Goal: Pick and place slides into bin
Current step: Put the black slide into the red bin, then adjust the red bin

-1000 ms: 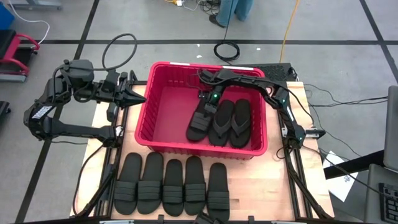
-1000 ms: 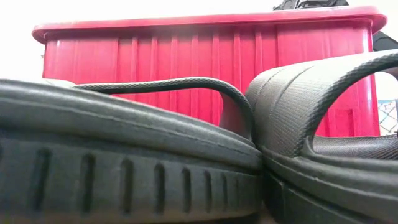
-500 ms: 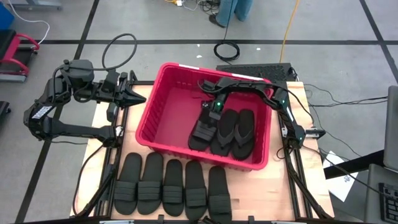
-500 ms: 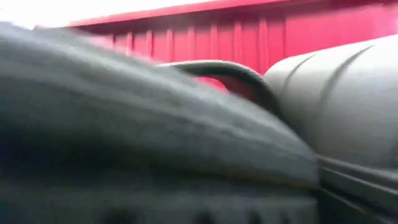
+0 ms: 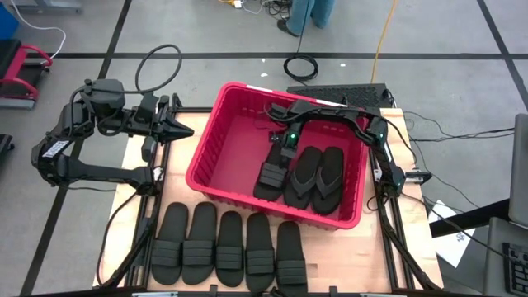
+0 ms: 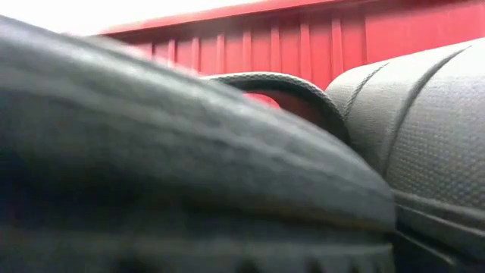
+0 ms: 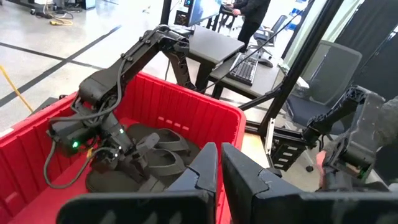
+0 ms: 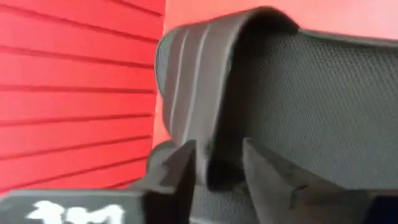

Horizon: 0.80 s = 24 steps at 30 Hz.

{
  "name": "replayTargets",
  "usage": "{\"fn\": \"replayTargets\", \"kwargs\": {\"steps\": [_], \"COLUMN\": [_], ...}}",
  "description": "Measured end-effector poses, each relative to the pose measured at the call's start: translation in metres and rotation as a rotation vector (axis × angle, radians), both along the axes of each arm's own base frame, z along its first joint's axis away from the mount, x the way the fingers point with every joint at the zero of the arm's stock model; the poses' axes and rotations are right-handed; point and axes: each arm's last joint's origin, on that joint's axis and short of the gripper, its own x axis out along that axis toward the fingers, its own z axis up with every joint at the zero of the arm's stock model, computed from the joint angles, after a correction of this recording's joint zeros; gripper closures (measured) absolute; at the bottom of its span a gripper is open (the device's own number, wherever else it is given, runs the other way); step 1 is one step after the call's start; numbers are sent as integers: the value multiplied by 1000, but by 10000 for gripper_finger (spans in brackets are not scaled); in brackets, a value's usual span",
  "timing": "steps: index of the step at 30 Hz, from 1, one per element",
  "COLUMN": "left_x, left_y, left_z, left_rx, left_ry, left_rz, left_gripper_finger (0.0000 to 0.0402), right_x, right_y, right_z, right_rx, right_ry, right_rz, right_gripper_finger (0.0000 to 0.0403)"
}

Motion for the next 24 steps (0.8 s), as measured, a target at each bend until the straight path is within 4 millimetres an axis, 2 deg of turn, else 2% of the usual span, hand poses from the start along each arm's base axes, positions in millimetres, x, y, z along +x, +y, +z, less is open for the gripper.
{"fn": "replayTargets", "kwargs": {"steps": [3, 6, 12, 15, 18, 21, 24], "left_x": [0, 0, 0, 2, 6, 15, 27], "left_y": [0, 0, 0, 1, 3, 6, 10], "left_z": [0, 0, -1, -4, -13, -21, -25], "left_rx": [13, 24, 40, 29, 8, 12, 43], "left_ry": [-1, -1, 6, 43, 132, 212, 243], "left_rz": [-3, -6, -11, -7, 9, 31, 20], "left_gripper_finger": [382, 382, 382, 382, 382, 382, 382], "right_x": [-1, -3, -10, -17, -29, -45, -60], "right_y": [0, 1, 3, 0, -9, -18, -20], "right_z": [16, 38, 101, 136, 162, 174, 178], "right_rx": [-35, -149, -368, -491, -560, -589, -587], "right_ry": [-29, -43, -229, -341, -396, -361, -280], "right_rz": [-17, -50, -159, -265, -402, -510, -557], "right_gripper_finger": [237, 217, 221, 248, 306, 380, 393]}}
